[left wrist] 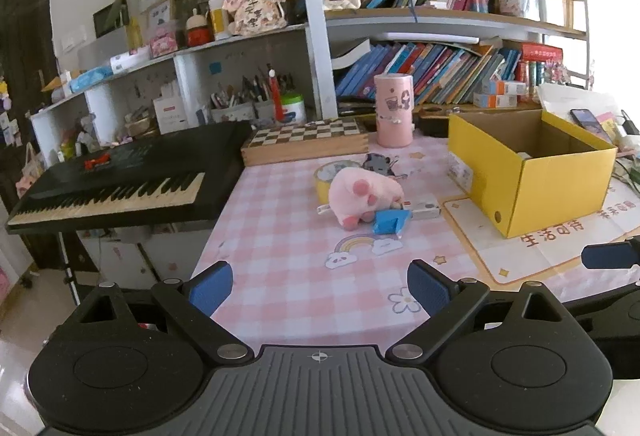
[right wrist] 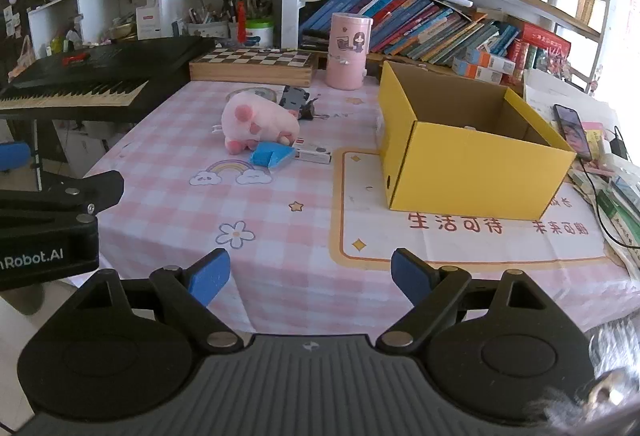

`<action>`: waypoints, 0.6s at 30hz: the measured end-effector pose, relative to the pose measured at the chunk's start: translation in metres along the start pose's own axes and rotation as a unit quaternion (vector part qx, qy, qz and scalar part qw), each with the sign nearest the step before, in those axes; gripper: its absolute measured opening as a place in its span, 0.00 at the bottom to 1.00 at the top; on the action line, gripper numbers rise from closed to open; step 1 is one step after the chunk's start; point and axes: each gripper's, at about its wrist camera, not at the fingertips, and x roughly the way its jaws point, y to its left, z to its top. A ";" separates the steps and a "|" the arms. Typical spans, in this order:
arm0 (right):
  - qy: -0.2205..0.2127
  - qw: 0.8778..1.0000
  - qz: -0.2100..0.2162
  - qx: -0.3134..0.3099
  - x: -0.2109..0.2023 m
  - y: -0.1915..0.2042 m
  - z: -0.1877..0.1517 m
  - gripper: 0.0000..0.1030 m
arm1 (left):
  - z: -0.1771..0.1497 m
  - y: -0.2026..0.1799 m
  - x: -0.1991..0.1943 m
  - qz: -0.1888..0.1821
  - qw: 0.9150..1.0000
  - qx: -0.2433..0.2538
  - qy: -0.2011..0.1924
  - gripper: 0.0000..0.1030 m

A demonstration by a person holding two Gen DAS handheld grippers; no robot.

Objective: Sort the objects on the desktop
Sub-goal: 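Move the left tool to the blue pouch while the right tool approaches the staple box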

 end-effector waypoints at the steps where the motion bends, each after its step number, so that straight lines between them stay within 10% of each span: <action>1: 0.002 1.000 0.000 -0.002 0.003 0.001 0.001 0.85 | 0.000 0.001 0.002 0.002 1.000 -0.002 0.003 0.93; 13: 0.021 0.999 0.042 -0.006 0.055 -0.002 0.032 0.84 | 0.015 0.011 0.044 0.029 0.999 -0.019 0.036 0.93; 18: 0.031 0.998 0.046 -0.023 0.083 -0.003 0.052 0.68 | 0.023 0.015 0.073 0.034 0.997 -0.043 0.060 0.93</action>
